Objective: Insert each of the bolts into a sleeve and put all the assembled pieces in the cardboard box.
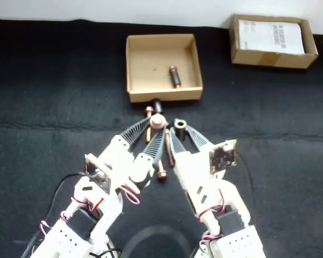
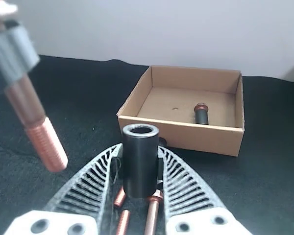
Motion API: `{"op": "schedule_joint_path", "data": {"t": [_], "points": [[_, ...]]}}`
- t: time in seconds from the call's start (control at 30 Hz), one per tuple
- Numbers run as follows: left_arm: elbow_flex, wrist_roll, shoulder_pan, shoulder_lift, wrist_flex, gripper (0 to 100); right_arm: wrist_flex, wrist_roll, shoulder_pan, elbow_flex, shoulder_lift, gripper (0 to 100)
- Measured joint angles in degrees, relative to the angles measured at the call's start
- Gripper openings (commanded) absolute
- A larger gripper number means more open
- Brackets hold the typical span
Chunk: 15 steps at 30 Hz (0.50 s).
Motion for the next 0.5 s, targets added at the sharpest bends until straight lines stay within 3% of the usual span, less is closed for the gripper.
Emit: {"op": "schedule_joint_path", "data": {"t": [0.3, 0.5], "points": [[-3.1, 0.0, 0.0, 0.2, -0.1, 1, 1.8, 0.0, -4.0, 0.0, 0.0, 0.6], [-8.9, 0.0, -2.7, 8.6, -0.1, 1, 2.0, 0.0, -4.0, 0.0, 0.0, 0.6]]}}
